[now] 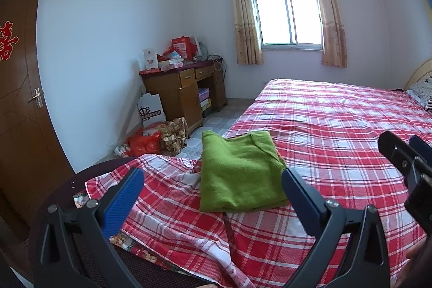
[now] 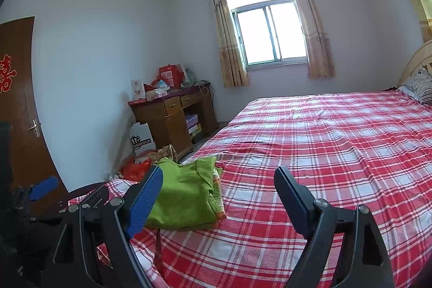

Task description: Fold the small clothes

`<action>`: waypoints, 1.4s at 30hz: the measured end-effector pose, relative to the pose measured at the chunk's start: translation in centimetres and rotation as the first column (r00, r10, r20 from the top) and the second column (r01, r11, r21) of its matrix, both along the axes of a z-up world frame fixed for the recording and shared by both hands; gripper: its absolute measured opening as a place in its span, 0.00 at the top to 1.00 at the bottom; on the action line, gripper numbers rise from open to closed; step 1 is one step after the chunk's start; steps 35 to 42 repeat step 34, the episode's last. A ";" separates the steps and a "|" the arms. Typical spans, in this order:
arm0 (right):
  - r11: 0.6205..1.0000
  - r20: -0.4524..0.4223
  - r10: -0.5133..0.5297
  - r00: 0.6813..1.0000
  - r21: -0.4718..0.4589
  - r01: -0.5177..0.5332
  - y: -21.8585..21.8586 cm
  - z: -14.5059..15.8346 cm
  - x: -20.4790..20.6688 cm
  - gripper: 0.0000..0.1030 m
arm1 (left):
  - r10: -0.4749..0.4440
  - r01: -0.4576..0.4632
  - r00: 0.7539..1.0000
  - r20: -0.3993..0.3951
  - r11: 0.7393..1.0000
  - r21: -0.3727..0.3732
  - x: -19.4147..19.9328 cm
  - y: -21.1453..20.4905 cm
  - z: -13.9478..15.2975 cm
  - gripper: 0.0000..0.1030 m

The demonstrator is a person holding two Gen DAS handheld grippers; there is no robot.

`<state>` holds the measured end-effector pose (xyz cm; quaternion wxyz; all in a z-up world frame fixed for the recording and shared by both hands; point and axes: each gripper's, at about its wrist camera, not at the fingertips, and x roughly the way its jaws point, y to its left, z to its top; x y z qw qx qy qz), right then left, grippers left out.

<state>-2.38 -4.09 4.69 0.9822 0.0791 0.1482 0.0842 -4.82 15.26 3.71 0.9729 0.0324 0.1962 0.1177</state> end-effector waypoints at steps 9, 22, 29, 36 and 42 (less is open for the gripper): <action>1.000 -0.004 0.000 1.000 -0.002 0.000 0.1 -0.1 0.0 0.18 | 0.011 -0.012 1.000 -0.003 1.000 -0.006 0.2 0.3 0.0 0.00; 1.000 -0.022 0.000 1.000 0.000 0.000 0.0 -0.4 0.4 0.18 | 0.019 -0.019 0.999 -0.033 1.000 -0.012 0.9 0.3 -0.4 0.00; 1.000 -0.030 -0.005 1.000 0.000 0.005 0.0 -0.7 0.5 0.18 | 0.001 -0.003 0.999 -0.047 0.998 -0.057 1.5 1.5 -1.0 0.00; 1.000 -0.043 -0.003 0.999 0.004 0.004 0.1 -1.0 0.8 0.18 | 0.028 -0.030 0.998 -0.056 0.998 -0.048 1.9 2.1 -1.1 0.00; 1.000 -0.043 -0.003 0.999 0.004 0.004 0.1 -1.0 0.8 0.18 | 0.028 -0.030 0.998 -0.056 0.998 -0.048 1.9 2.1 -1.1 0.00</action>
